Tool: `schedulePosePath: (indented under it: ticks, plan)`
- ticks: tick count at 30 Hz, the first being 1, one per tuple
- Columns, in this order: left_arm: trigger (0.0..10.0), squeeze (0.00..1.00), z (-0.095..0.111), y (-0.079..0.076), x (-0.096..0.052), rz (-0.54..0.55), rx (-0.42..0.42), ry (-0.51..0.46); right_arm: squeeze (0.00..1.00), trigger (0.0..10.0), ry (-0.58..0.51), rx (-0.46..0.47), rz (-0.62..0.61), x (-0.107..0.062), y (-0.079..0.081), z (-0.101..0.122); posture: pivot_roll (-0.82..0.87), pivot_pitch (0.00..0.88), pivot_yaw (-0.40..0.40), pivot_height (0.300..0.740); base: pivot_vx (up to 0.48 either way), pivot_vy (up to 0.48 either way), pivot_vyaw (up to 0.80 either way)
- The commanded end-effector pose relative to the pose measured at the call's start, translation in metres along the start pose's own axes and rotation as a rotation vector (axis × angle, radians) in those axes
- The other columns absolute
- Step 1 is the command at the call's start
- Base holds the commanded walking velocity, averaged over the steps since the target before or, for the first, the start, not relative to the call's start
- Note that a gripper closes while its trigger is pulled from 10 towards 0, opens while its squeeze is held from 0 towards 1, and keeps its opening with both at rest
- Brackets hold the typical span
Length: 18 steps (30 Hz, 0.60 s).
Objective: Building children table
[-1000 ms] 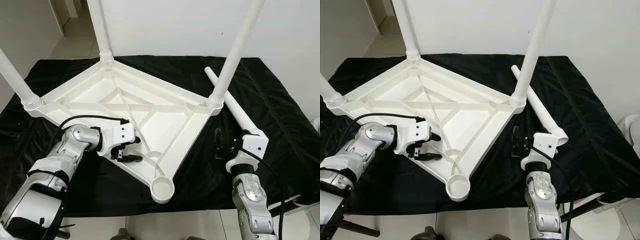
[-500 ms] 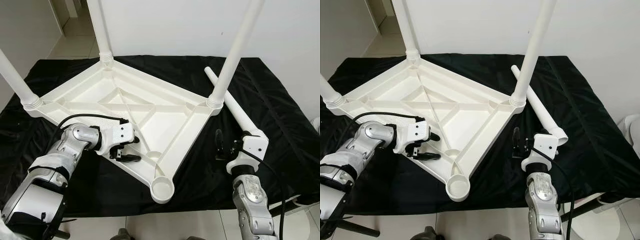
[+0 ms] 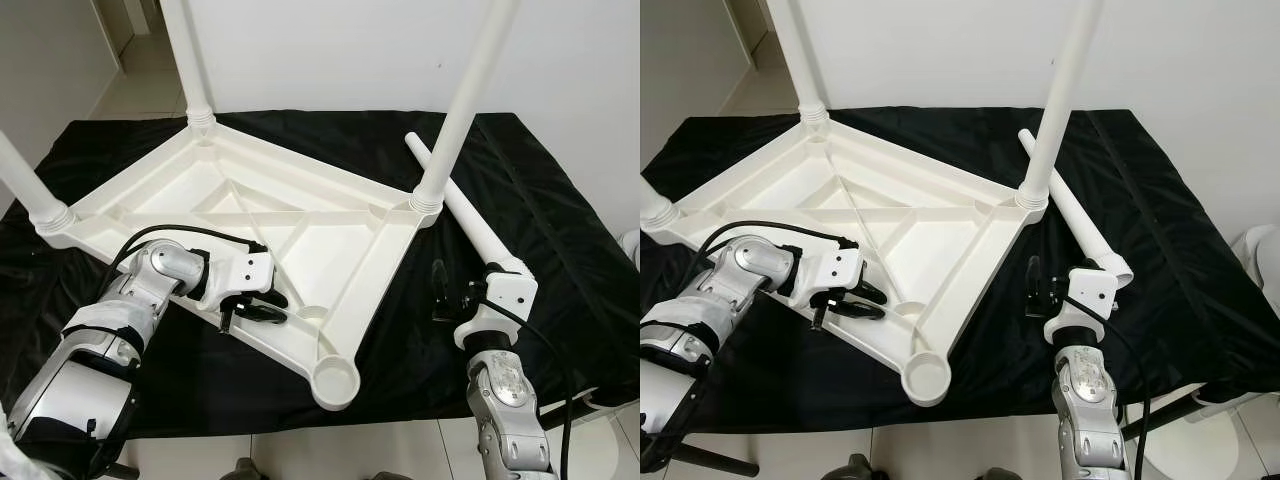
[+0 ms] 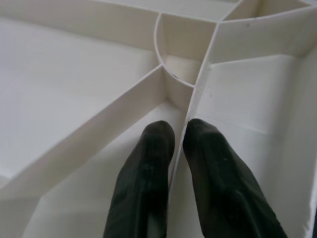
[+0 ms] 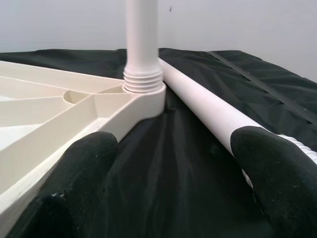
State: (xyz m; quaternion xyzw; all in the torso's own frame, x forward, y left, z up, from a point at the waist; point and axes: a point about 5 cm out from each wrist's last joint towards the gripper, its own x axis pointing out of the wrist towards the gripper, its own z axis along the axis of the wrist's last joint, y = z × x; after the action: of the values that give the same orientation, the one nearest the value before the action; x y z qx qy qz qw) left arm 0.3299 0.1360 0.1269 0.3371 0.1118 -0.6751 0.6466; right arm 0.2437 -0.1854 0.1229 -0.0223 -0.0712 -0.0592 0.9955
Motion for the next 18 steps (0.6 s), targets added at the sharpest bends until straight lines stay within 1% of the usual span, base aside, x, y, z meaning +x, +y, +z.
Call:
schedulePosePath:
  ticks: [1,5,10,12,13,14,17,18]
  plan:
    - [0.0,0.00,-0.0075,-0.0017,-0.0027,0.032,-0.053,0.002,0.00,10.0,0.006,-0.005,-0.005,-0.0012,-0.0006,0.0002,-0.04,0.000,0.051,0.740,0.000,0.000,0.00]
    - [0.0,0.00,-0.0048,0.0011,-0.0019,0.100,-0.083,-0.048,0.00,10.0,0.007,-0.003,-0.012,-0.0029,-0.0005,0.0002,-0.04,0.002,0.057,0.740,0.000,0.000,0.00]
    - [0.0,0.00,-0.0056,0.0016,-0.0014,0.154,-0.108,-0.073,0.00,10.0,0.008,-0.001,-0.017,-0.0041,-0.0005,0.0001,-0.04,0.003,0.058,0.740,0.000,0.000,0.00]
    - [0.0,0.00,-0.0060,0.0025,-0.0017,0.231,-0.132,-0.099,0.00,10.0,0.011,0.001,-0.019,-0.0057,0.0002,-0.0008,-0.04,0.006,0.055,0.740,0.000,0.000,0.00]
    - [0.0,0.00,-0.0060,0.0025,-0.0017,0.231,-0.132,-0.099,0.00,10.0,0.011,0.001,-0.019,-0.0057,0.0002,-0.0008,-0.04,0.006,0.055,0.740,0.000,0.000,0.00]
    - [0.0,0.00,-0.0044,0.0036,-0.0005,0.277,-0.148,-0.128,0.00,10.0,0.013,0.004,-0.019,-0.0055,0.0011,-0.0013,-0.04,0.006,0.053,0.740,0.000,0.000,0.00]
    - [0.0,0.00,-0.0031,0.0042,0.0003,0.307,-0.159,-0.148,0.00,10.0,0.014,0.006,-0.019,-0.0053,0.0017,-0.0016,-0.04,0.007,0.052,0.740,0.000,0.000,0.00]
    - [1.1,0.00,0.0003,0.0042,0.0032,0.336,-0.165,-0.175,0.00,10.0,0.014,0.009,-0.016,-0.0044,0.0033,-0.0016,-0.03,0.008,0.048,0.740,0.000,0.000,0.00]
